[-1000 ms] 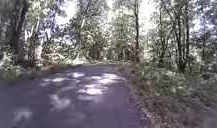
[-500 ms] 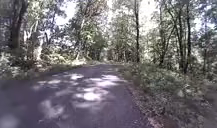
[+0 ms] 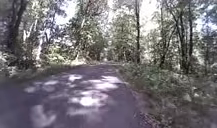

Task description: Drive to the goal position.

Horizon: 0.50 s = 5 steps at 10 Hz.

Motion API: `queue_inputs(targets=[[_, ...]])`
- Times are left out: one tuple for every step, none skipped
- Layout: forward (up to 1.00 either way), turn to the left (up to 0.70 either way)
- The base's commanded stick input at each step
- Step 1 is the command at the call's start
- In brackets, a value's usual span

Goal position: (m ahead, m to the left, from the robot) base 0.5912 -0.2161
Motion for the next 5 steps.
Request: queue_inputs(targets=[[0.45, 0.00], [0.45, 0.00], [0.45, 0.00], [0.45, 0.00], [0.45, 0.00]])
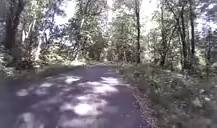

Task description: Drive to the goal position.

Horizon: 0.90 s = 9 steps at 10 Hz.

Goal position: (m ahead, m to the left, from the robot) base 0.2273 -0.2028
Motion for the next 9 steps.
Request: queue_inputs(targets=[[0.45, 0.00], [0.45, 0.00], [0.45, 0.00], [0.45, 0.00], [0.45, 0.00], [0.45, 0.00], [0.45, 0.00], [0.45, 0.00], [0.45, 0.00]])
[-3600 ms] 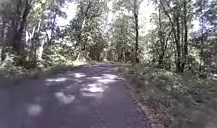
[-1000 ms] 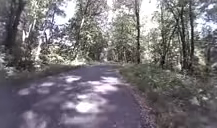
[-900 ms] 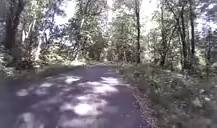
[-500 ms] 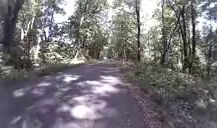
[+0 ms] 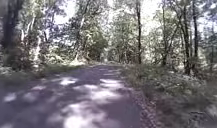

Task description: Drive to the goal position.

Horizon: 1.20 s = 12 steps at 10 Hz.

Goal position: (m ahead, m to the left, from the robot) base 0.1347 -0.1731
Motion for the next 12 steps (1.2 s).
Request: queue_inputs(targets=[[0.45, 0.00], [0.45, 0.00], [0.45, 0.00], [0.45, 0.00], [0.45, 0.00], [0.45, 0.00], [0.45, 0.00], [0.45, 0.00], [0.45, 0.00], [0.45, 0.00], [0.45, 0.00], [0.45, 0.00]])
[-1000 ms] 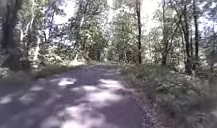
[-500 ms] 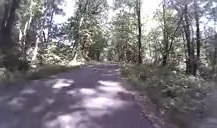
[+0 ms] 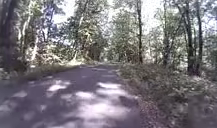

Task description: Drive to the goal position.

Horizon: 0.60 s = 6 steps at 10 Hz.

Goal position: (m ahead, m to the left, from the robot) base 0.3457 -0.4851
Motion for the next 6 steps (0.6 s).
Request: queue_inputs(targets=[[0.45, 0.00], [0.45, 0.00], [0.45, 0.00], [0.45, 0.00], [0.45, 0.00], [0.45, 0.00]])
